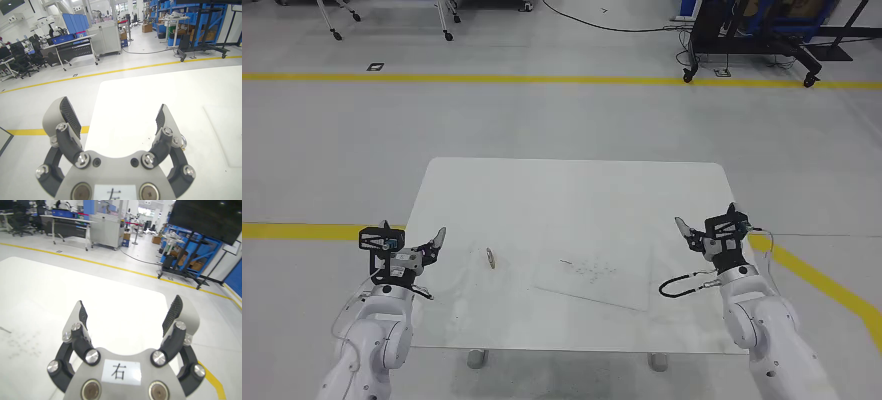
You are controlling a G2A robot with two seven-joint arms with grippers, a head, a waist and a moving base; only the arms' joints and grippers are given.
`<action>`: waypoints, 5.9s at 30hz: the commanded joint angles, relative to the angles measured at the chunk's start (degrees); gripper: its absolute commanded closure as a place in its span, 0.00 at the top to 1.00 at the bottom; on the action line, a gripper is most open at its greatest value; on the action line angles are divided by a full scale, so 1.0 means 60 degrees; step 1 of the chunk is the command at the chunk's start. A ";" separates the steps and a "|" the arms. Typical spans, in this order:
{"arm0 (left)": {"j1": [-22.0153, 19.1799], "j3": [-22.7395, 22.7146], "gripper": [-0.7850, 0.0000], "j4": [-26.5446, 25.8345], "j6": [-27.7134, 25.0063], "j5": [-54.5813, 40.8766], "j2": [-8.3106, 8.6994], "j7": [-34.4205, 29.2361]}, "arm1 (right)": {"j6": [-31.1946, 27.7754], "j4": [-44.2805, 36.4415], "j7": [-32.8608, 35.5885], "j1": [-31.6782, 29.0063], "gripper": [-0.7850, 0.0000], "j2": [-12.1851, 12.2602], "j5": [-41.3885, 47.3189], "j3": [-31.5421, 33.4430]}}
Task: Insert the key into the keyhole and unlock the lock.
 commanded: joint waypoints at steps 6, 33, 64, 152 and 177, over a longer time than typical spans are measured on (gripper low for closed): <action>0.0000 0.0000 1.00 0.0000 0.0000 0.0000 0.0000 0.0000 | -0.0358 0.0863 0.0911 0.1410 1.00 -0.0223 -0.1256 -0.2240; 0.0000 0.0000 1.00 0.0000 0.0000 0.0000 0.0000 0.0000 | -0.5826 0.4778 0.0397 0.4881 1.00 -0.0586 0.0021 -0.4552; 0.0000 0.0000 1.00 0.0000 0.0000 0.0000 0.0000 0.0000 | -0.6029 0.7601 0.0008 0.7151 0.00 -0.1433 -0.1073 -0.7153; -0.6120 0.7003 1.00 0.4484 -0.0625 0.2700 -0.1627 -0.5178 | -0.4694 0.7114 -0.2336 0.5929 0.00 -0.1054 -0.0093 -0.5458; -0.1638 -0.0167 1.00 -0.0344 -0.3158 0.0773 -0.0457 -0.2879 | -0.6059 0.6665 -0.2685 0.5505 0.00 -0.1102 0.4400 -0.4497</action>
